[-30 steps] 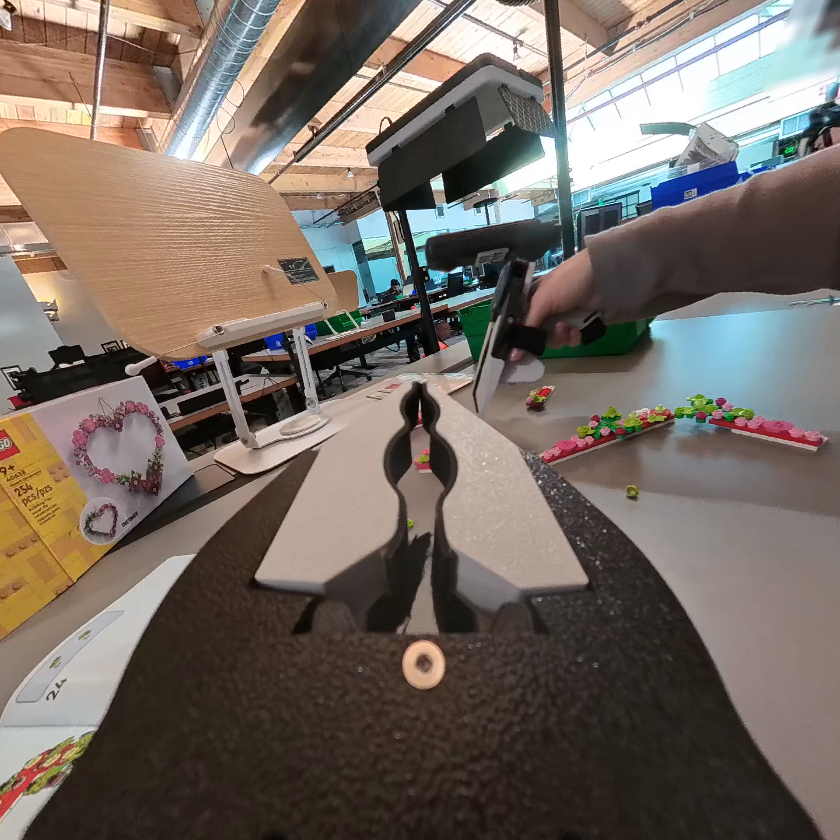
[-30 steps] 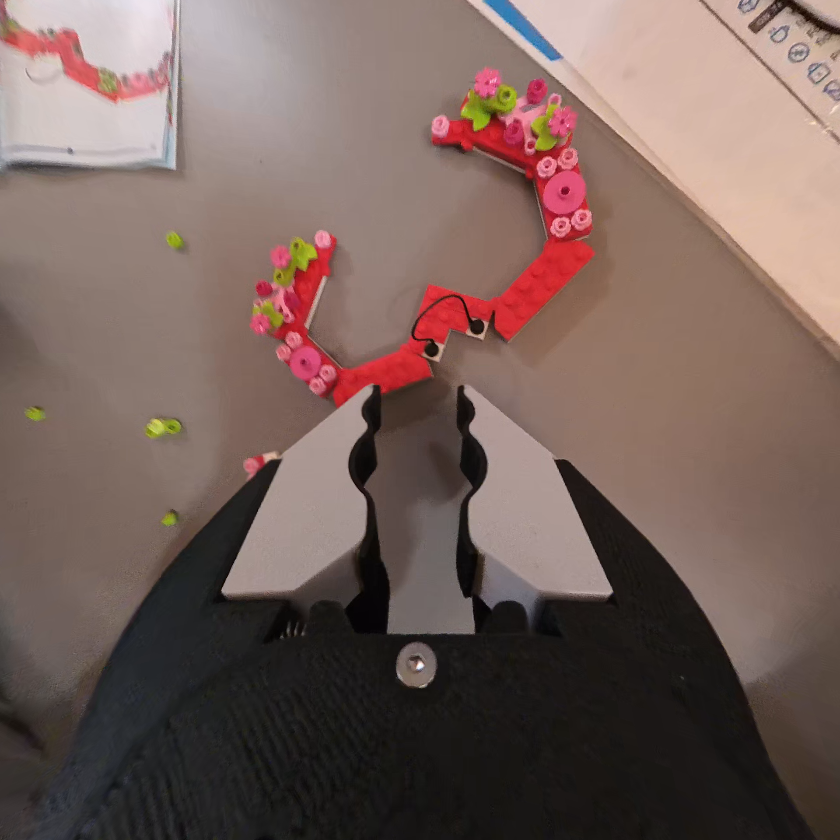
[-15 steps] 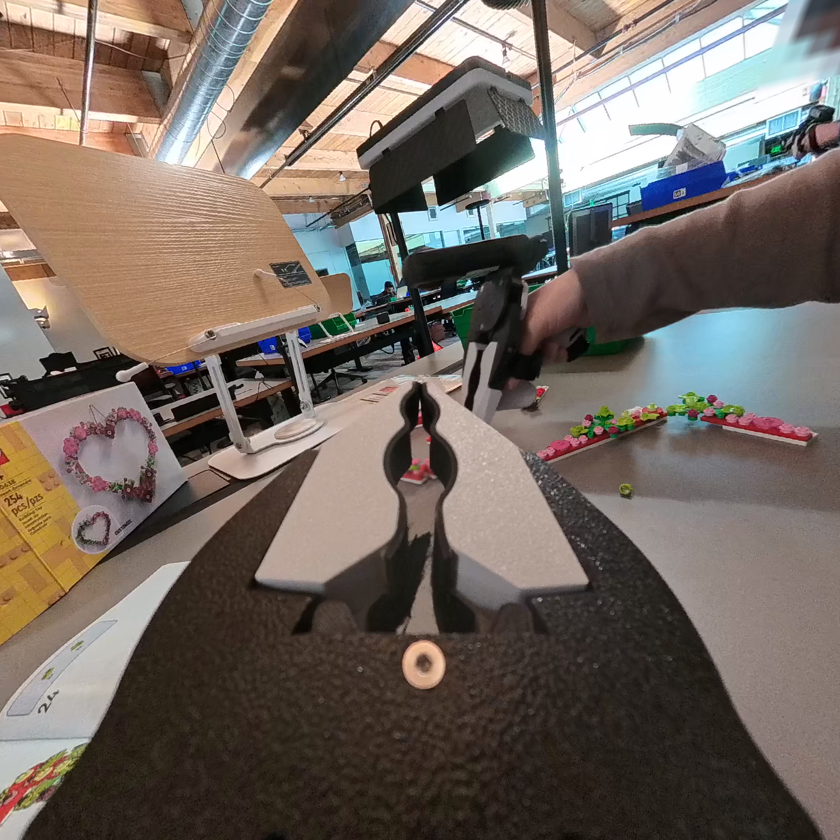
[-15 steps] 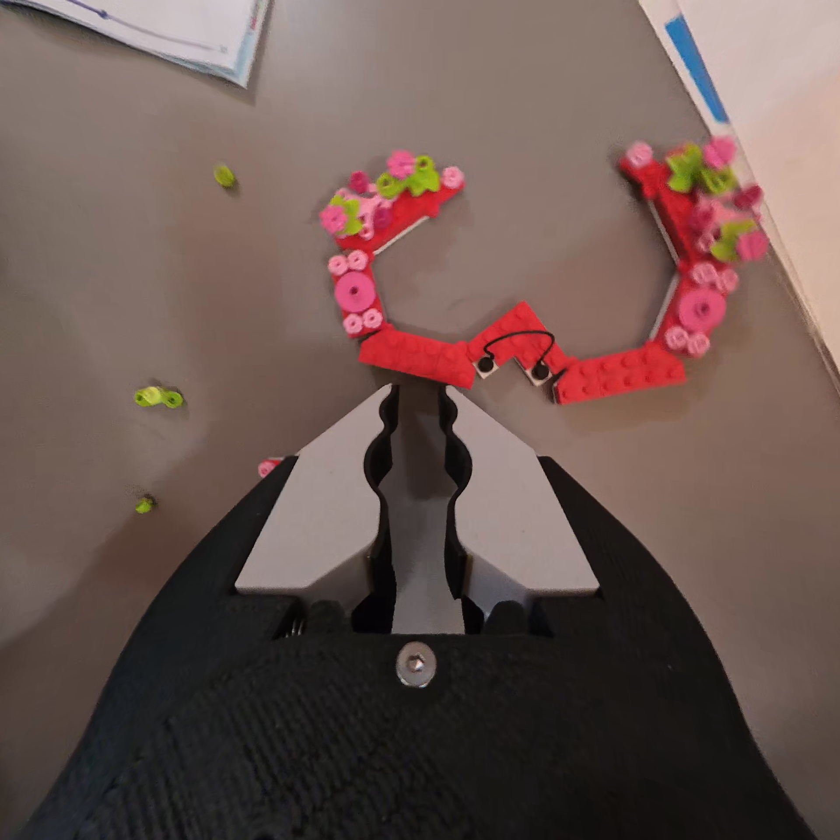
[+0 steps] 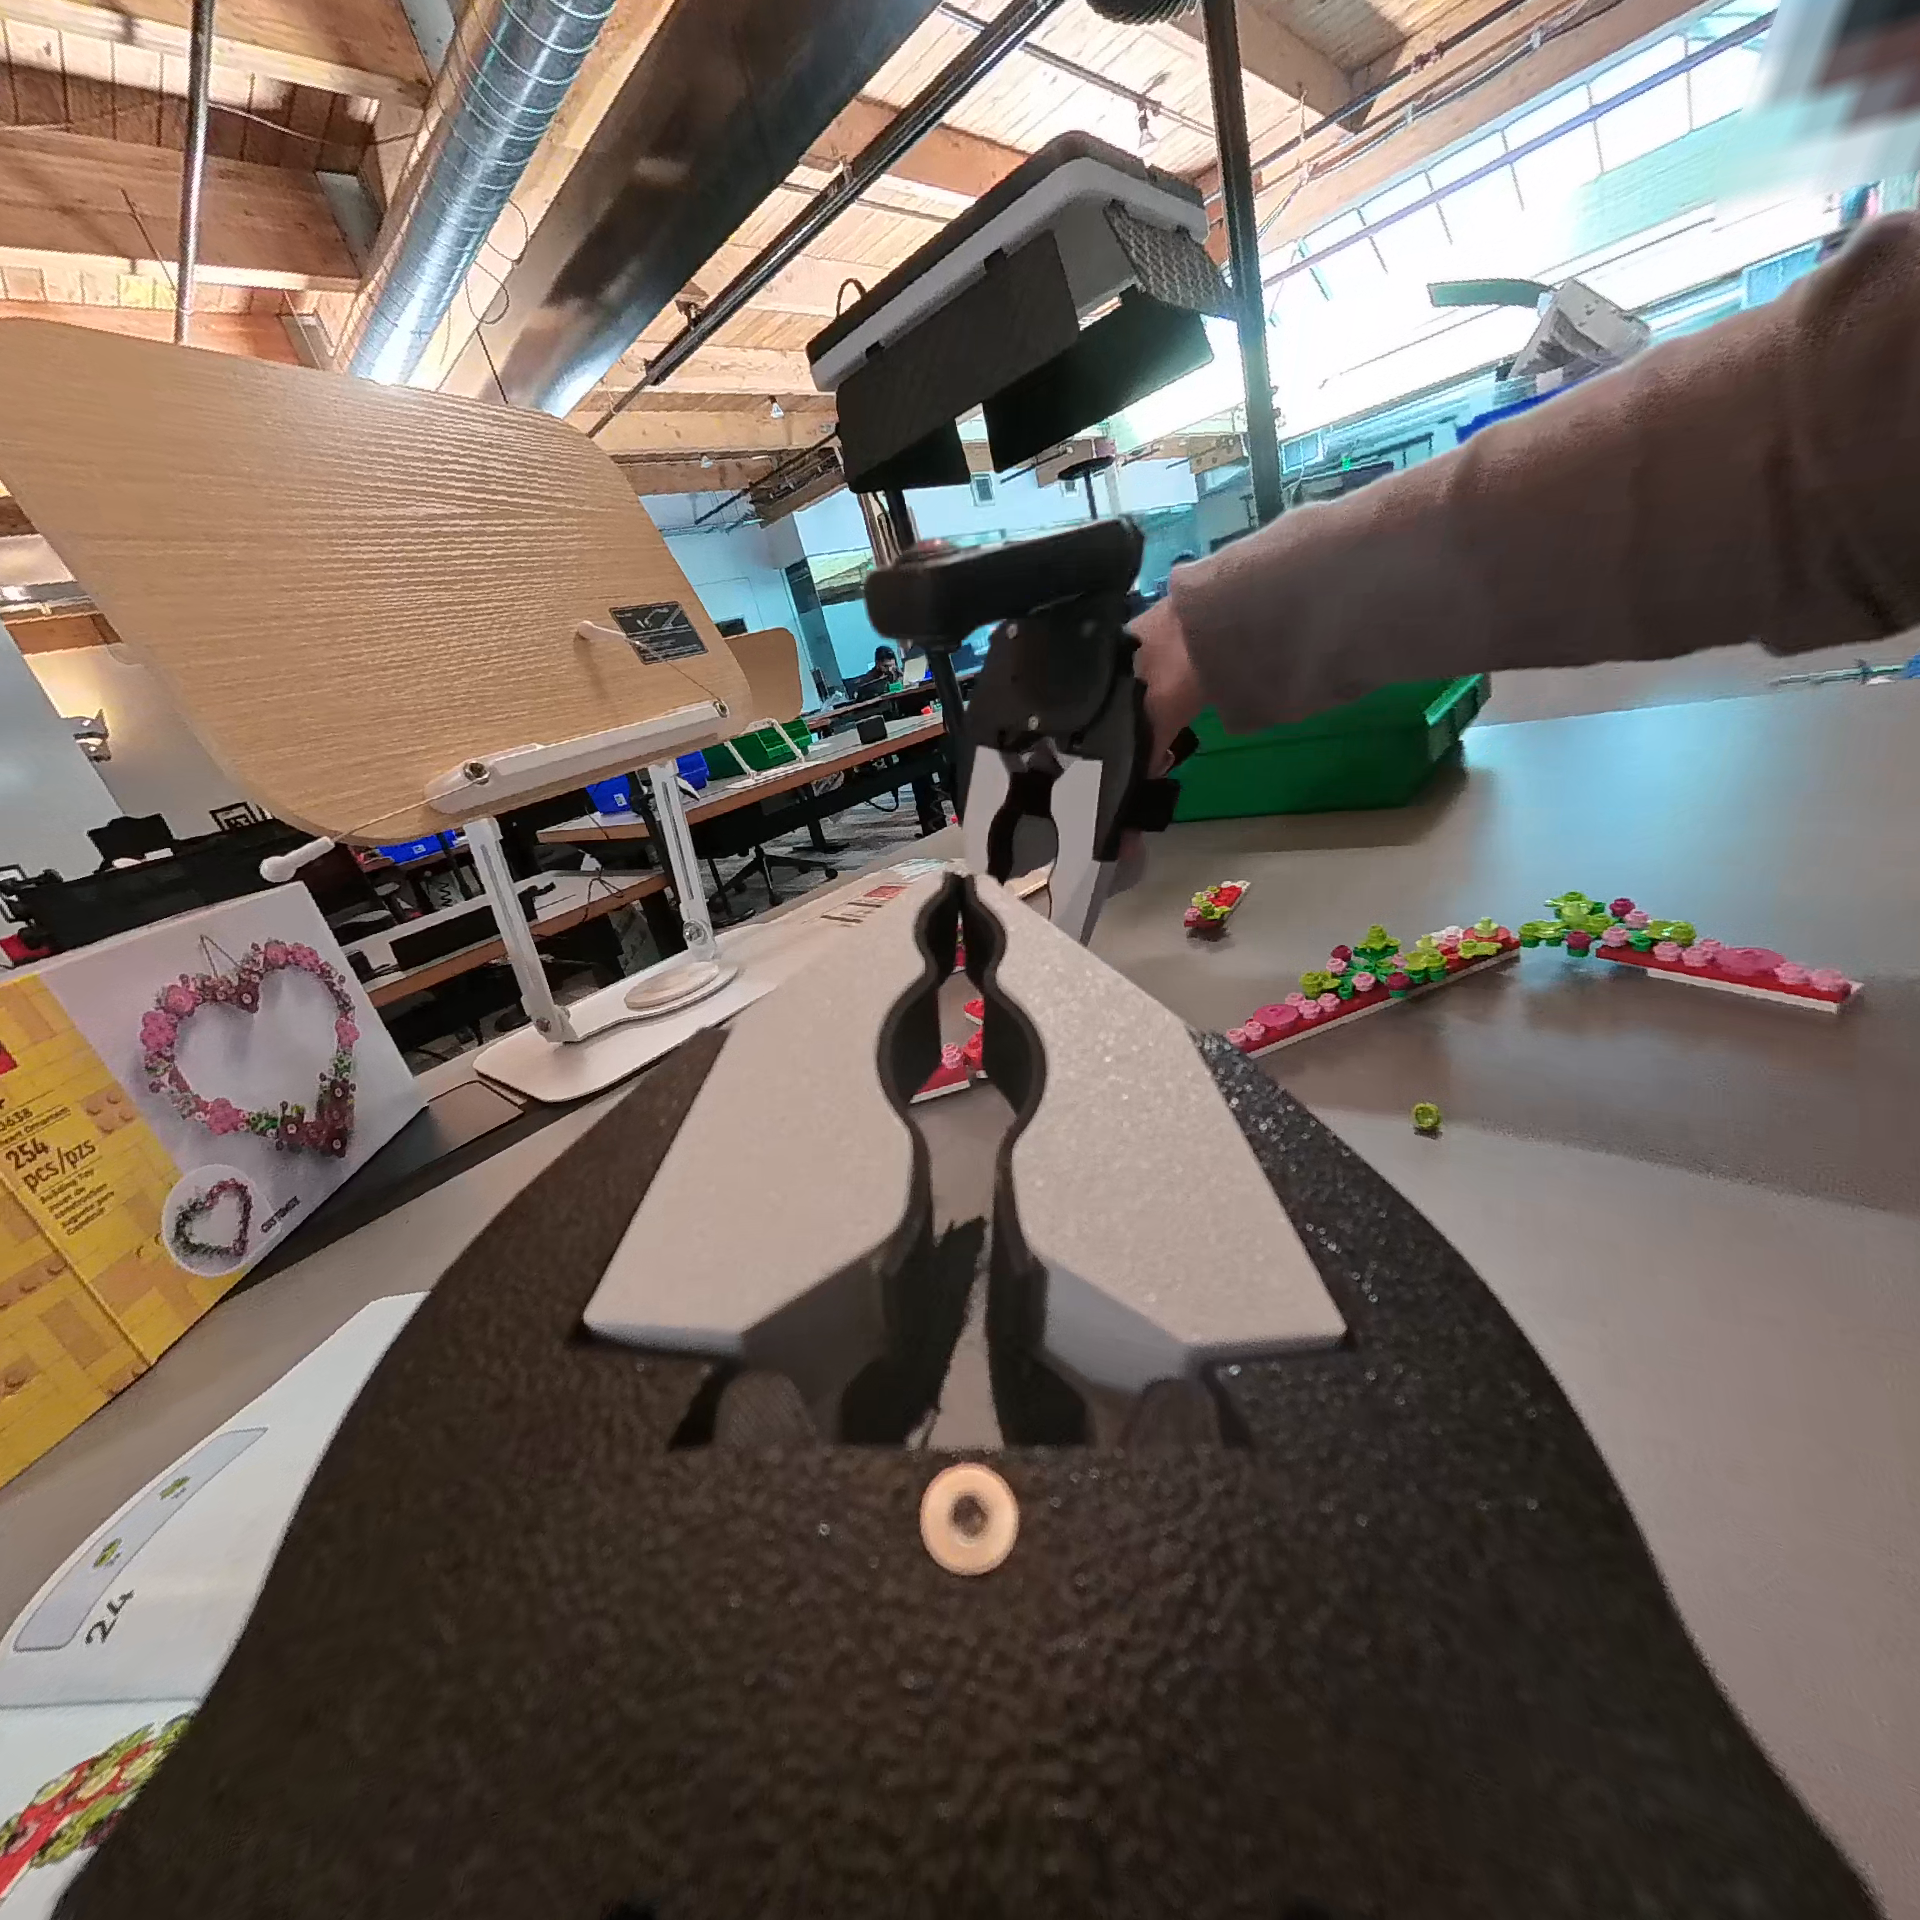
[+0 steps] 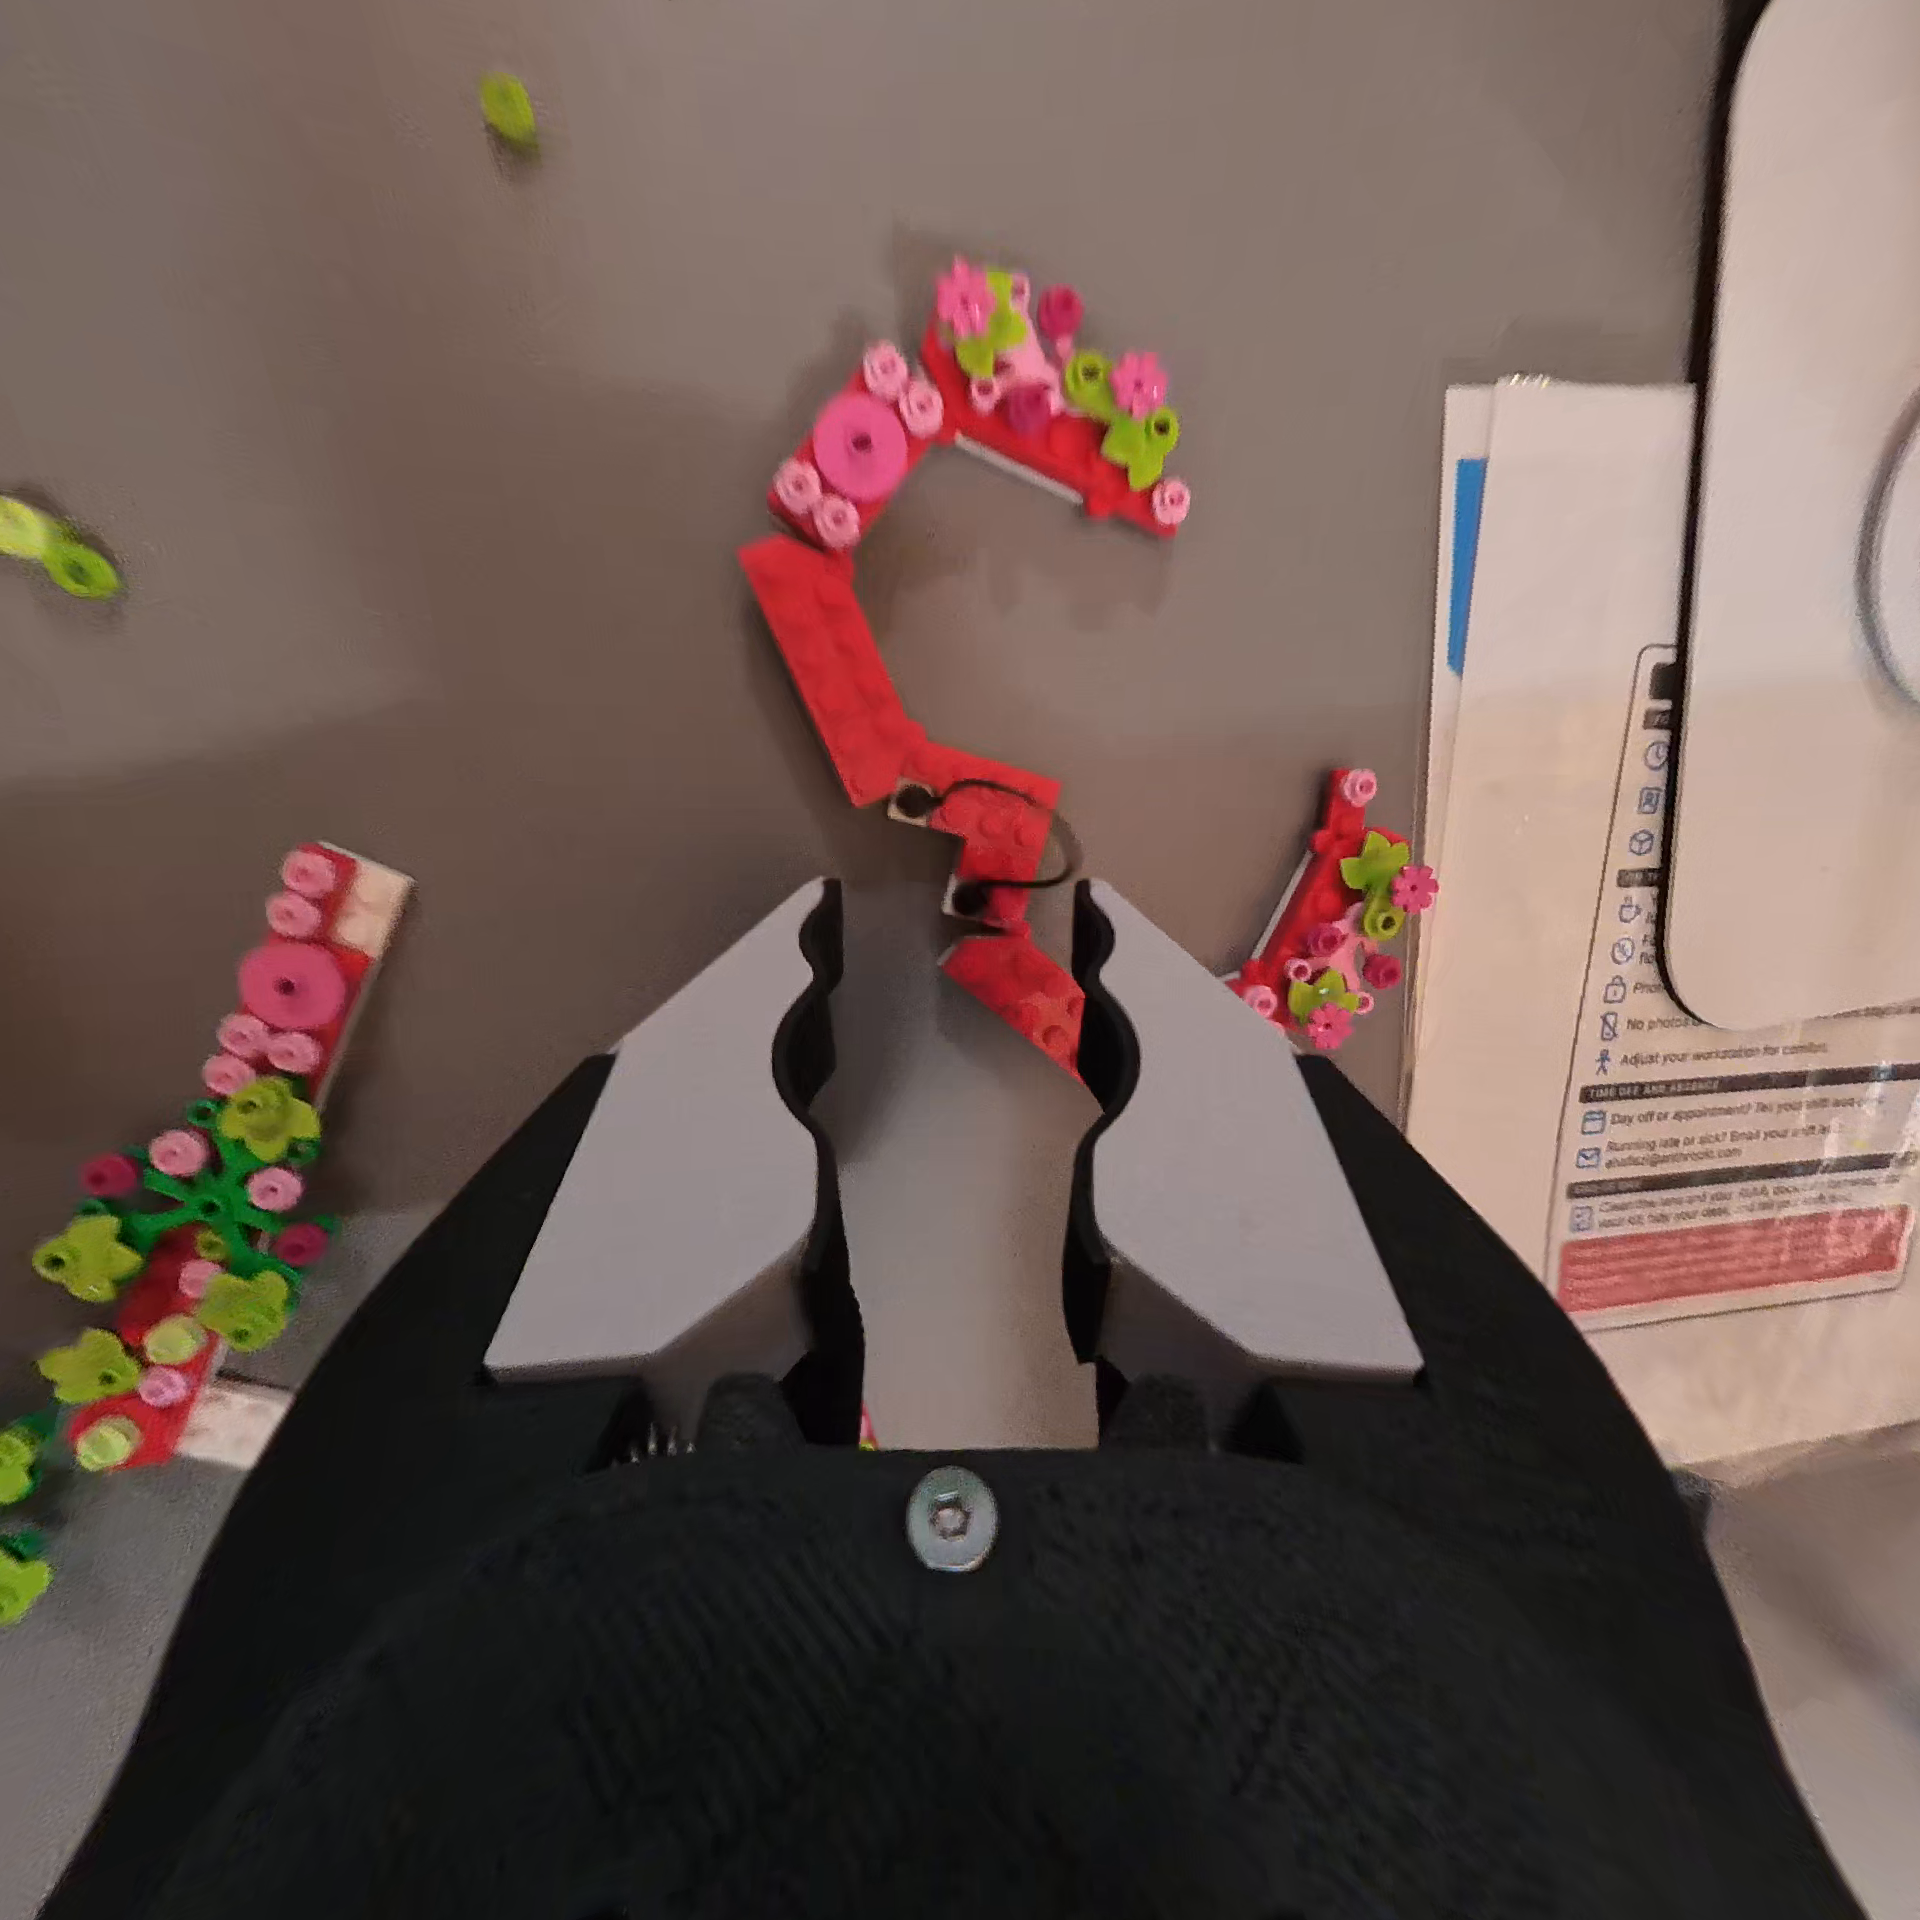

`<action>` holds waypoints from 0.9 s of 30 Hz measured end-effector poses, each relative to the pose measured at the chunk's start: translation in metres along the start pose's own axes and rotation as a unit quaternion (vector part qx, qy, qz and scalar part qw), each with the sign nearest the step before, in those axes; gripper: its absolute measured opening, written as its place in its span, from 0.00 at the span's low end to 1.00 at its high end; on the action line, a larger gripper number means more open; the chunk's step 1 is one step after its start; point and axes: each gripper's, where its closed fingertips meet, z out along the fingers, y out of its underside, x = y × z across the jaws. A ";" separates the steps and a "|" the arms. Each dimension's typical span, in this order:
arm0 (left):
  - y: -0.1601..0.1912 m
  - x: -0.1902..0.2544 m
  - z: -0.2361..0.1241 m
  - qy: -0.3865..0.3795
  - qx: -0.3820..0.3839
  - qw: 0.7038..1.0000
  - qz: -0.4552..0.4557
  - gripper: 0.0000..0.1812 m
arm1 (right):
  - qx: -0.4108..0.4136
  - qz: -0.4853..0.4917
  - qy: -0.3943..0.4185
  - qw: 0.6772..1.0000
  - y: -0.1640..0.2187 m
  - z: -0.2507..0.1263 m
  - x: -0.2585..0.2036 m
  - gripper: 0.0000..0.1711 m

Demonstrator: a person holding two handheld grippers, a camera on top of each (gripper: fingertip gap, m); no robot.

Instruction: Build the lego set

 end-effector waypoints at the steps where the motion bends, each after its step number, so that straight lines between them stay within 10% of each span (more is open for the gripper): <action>1: 0.000 0.000 0.000 0.000 0.000 1.000 0.001 0.00 | -0.015 -0.007 -0.005 1.000 0.004 0.002 0.002 0.25; 27: 0.000 0.000 0.000 0.005 -0.002 1.000 0.006 0.00 | -0.099 -0.086 -0.018 0.991 0.041 -0.010 -0.048 0.09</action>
